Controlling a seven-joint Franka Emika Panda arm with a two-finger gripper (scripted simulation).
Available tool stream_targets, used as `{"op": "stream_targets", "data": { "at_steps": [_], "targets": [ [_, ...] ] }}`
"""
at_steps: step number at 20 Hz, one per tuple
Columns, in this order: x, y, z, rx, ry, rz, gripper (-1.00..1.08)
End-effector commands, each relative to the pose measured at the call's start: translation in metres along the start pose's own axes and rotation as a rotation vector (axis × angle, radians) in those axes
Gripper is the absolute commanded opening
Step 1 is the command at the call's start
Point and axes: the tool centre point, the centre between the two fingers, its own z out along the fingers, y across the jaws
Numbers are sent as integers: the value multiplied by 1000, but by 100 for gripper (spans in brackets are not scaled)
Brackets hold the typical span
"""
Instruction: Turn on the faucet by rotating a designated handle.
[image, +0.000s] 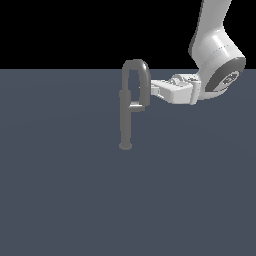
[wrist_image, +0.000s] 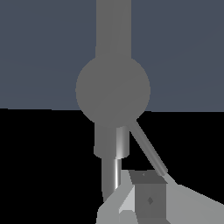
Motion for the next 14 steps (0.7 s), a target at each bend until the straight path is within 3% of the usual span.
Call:
{"op": "stream_targets", "data": {
  "at_steps": [1, 3, 4, 11, 12, 13, 14],
  "targets": [
    [12, 13, 0, -1, -8, 20, -100],
    [14, 17, 0, -1, -9, 22, -100],
    [2, 9, 0, -3, -2, 0, -100],
    [37, 34, 0, -2, -9, 22, -100],
    [37, 34, 0, -2, -9, 22, -100],
    [12, 22, 0, -9, 2, -21, -100],
    [20, 24, 0, -8, 0, -14, -100]
  ]
}}
